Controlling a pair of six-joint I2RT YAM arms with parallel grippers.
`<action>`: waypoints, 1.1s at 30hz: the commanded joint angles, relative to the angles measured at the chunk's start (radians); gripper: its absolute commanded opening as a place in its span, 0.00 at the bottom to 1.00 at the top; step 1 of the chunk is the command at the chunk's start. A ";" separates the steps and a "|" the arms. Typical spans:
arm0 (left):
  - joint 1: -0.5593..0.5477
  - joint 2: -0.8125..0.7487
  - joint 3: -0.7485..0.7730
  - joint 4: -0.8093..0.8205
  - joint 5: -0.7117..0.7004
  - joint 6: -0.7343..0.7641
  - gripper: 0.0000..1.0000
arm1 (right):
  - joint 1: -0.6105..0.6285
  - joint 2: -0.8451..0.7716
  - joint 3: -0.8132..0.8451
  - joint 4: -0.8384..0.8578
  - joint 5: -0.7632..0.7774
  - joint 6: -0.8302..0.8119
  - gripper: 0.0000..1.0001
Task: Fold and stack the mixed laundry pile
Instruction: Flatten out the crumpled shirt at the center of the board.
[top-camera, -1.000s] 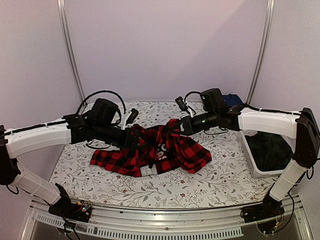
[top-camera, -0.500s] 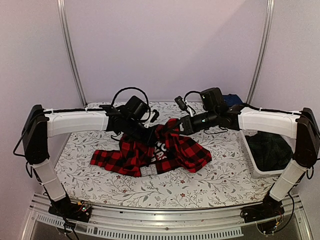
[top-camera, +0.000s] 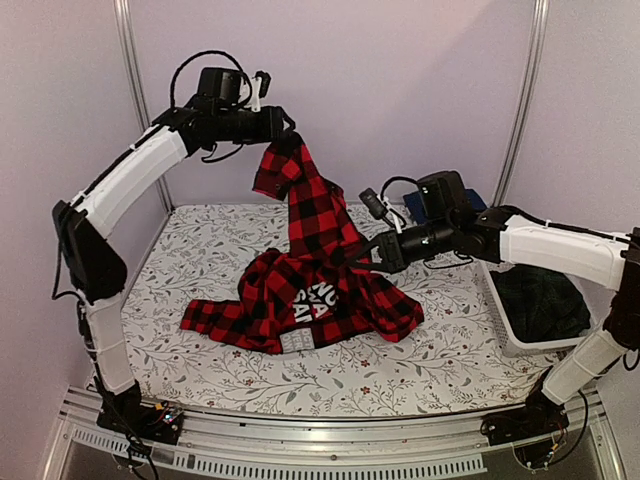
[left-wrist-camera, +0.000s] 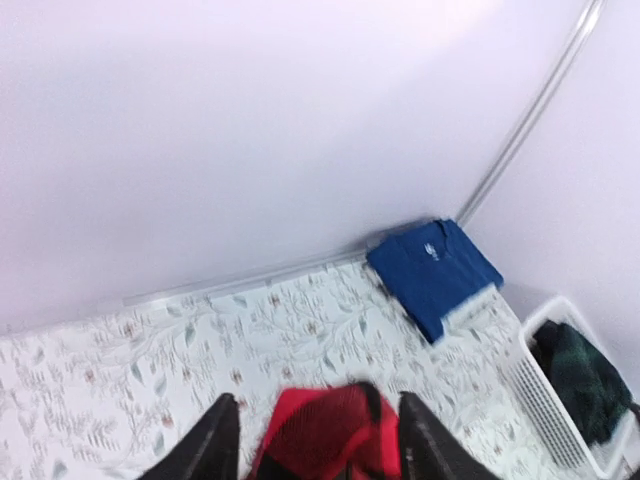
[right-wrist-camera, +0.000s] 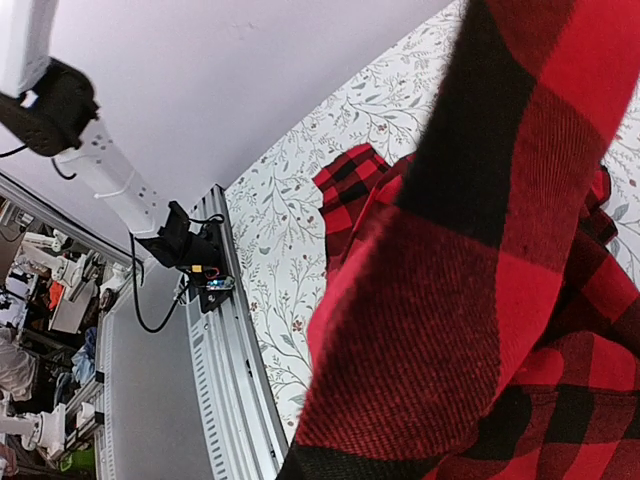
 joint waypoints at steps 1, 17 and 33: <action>0.013 0.333 0.398 -0.421 -0.016 -0.031 0.70 | -0.008 -0.104 0.042 0.019 -0.022 -0.046 0.00; -0.022 -0.756 -1.200 0.017 0.218 -0.177 1.00 | -0.225 -0.147 0.172 0.071 0.088 0.067 0.00; -0.368 -0.516 -1.274 0.246 0.018 -0.026 0.64 | -0.299 -0.137 0.159 -0.004 0.321 0.178 0.00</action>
